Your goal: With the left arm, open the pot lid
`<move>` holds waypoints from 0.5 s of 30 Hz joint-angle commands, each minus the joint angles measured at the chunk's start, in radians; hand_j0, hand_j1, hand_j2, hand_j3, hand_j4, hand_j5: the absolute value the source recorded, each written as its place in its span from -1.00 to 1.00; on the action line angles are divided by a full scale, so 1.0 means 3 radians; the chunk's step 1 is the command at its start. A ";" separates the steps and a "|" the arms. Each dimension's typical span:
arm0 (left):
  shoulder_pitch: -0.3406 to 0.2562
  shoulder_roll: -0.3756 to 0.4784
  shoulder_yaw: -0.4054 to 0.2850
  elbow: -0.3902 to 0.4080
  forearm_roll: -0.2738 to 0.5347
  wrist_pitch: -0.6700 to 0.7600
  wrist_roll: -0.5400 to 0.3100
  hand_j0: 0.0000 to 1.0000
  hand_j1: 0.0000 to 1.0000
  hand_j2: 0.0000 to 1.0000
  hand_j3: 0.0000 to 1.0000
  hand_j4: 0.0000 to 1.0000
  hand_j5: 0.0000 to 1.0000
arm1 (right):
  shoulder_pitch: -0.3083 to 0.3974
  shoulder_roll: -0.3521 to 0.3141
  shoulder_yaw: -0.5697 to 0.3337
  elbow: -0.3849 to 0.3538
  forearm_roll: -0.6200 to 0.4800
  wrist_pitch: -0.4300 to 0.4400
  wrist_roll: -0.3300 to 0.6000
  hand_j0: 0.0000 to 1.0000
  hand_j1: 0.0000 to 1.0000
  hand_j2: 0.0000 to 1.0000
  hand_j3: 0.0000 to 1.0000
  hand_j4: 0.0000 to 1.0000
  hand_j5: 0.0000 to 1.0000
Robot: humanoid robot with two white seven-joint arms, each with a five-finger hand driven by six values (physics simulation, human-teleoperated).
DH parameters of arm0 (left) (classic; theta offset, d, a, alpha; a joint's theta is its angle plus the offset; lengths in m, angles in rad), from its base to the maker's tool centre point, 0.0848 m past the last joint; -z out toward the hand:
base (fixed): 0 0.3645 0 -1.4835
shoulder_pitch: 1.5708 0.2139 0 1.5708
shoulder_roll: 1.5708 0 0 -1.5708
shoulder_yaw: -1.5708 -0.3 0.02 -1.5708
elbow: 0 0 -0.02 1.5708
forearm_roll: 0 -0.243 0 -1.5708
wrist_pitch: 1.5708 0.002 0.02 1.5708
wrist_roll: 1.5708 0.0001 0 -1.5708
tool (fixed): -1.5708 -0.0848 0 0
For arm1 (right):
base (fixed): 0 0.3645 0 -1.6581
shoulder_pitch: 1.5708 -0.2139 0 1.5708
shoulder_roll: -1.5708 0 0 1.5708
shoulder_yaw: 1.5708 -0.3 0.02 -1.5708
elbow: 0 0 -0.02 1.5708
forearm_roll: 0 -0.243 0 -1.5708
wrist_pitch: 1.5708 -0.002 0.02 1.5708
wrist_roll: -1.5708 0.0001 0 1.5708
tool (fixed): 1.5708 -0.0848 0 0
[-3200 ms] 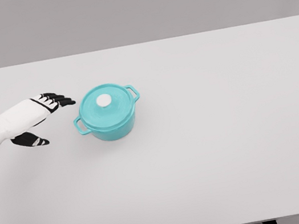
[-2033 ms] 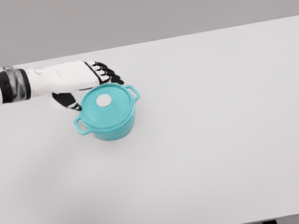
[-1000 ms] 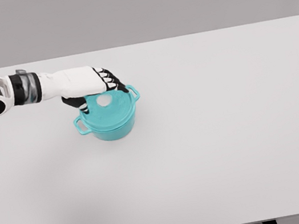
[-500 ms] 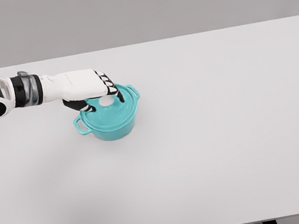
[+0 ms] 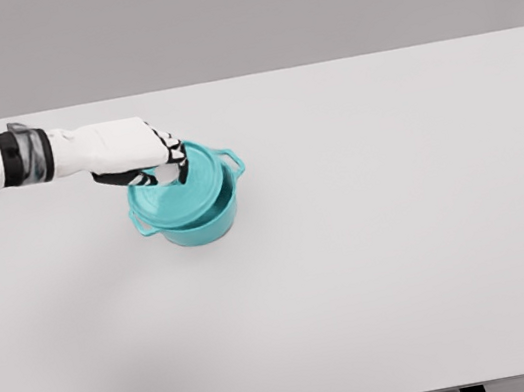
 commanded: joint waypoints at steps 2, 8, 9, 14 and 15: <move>-0.0010 0.0247 0.0044 -0.0008 0.0003 0.0007 0.0000 -0.29 -0.29 -0.29 -0.29 -0.29 -0.29 | 0.0000 -0.0001 0.0000 0.0000 0.0000 0.0000 0.0001 1.00 1.00 1.00 1.00 1.00 1.00; -0.0021 0.0738 0.0080 -0.0003 -0.0028 0.0007 -0.0005 -0.28 -0.28 -0.28 -0.28 -0.28 -0.28 | 0.0000 -0.0001 0.0000 -0.0005 0.0000 0.0000 0.0001 1.00 1.00 1.00 1.00 1.00 1.00; -0.0015 0.0784 0.0080 0.0007 -0.0033 0.0007 -0.0005 -0.28 -0.28 -0.28 -0.28 -0.28 -0.28 | 0.0000 -0.0001 0.0000 -0.0005 0.0000 0.0000 0.0001 1.00 1.00 1.00 1.00 1.00 1.00; 0.0010 0.0805 0.0075 0.0043 -0.0100 0.0007 0.0000 0.76 0.76 0.76 0.76 0.76 0.76 | 0.0000 -0.0001 0.0000 0.0000 0.0000 0.0000 0.0001 1.00 1.00 1.00 1.00 1.00 1.00; 0.0010 0.0805 0.0080 0.0053 -0.0090 0.0007 0.0005 1.00 1.00 1.00 1.00 1.00 1.00 | 0.0000 -0.0001 0.0000 0.0000 0.0000 0.0000 0.0001 1.00 1.00 1.00 1.00 1.00 1.00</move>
